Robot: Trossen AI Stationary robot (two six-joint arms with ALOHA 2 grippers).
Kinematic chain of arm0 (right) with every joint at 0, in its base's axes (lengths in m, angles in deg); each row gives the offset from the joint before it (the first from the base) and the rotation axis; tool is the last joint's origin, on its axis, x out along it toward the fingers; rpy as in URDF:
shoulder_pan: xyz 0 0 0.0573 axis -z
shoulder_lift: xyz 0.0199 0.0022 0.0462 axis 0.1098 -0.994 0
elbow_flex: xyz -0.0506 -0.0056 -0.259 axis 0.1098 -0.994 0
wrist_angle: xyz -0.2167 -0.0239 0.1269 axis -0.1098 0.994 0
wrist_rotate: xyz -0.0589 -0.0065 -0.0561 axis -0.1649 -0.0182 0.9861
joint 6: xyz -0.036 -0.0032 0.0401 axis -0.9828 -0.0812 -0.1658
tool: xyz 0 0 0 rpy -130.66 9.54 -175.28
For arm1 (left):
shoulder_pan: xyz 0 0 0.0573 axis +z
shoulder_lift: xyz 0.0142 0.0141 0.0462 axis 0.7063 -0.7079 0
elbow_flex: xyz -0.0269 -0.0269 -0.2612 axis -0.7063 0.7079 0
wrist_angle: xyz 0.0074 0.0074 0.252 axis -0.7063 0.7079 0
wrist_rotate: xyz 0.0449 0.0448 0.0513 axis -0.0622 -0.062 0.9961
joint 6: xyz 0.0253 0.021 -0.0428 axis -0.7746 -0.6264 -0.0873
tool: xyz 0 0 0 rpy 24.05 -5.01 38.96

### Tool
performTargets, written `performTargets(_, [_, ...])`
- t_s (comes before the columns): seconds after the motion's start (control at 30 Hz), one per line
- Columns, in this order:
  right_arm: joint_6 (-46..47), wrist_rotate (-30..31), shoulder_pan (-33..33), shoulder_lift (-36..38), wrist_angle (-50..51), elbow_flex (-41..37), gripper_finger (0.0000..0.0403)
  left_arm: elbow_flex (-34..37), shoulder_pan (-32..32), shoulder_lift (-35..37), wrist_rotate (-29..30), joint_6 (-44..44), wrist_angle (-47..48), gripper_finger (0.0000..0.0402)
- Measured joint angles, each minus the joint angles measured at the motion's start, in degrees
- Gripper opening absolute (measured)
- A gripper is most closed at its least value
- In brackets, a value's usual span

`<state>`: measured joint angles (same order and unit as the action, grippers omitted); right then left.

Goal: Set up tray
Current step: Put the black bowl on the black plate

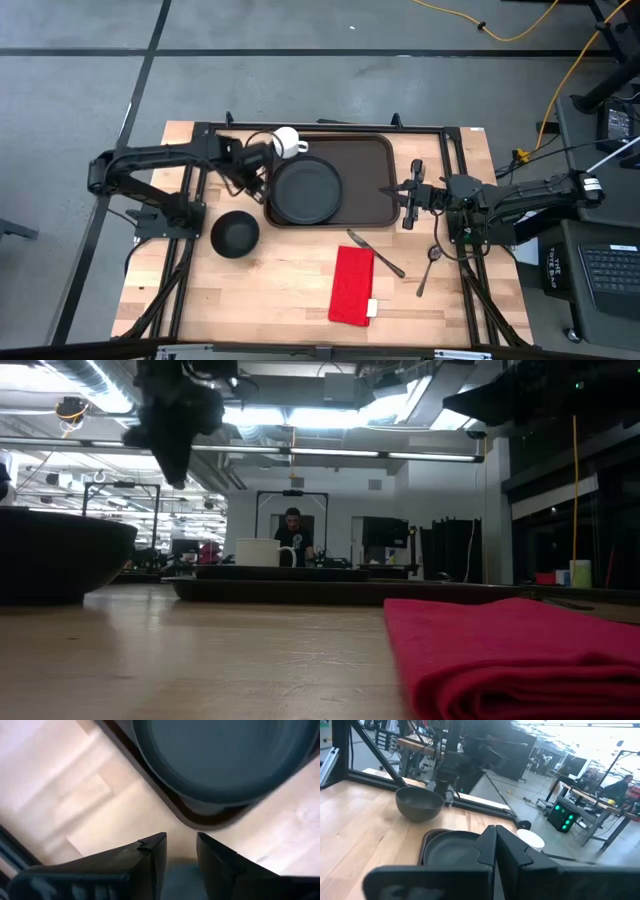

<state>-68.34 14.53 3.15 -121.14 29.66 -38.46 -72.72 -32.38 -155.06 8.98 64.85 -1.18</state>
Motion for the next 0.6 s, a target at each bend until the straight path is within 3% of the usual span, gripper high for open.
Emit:
performTargets(0.37, [-0.8, 0.0, 0.0, 0.0, -0.1, 0.0, 0.0013, 0.0, -21.1, -2.0, 2.0, 26.2, -0.1, 0.0097])
performTargets(0.6, [-0.8, 0.0, 0.0, 0.0, -0.2, 0.0, 0.0013, 0.0, -28.6, -5.4, 1.2, 33.4, -0.3, 0.0097])
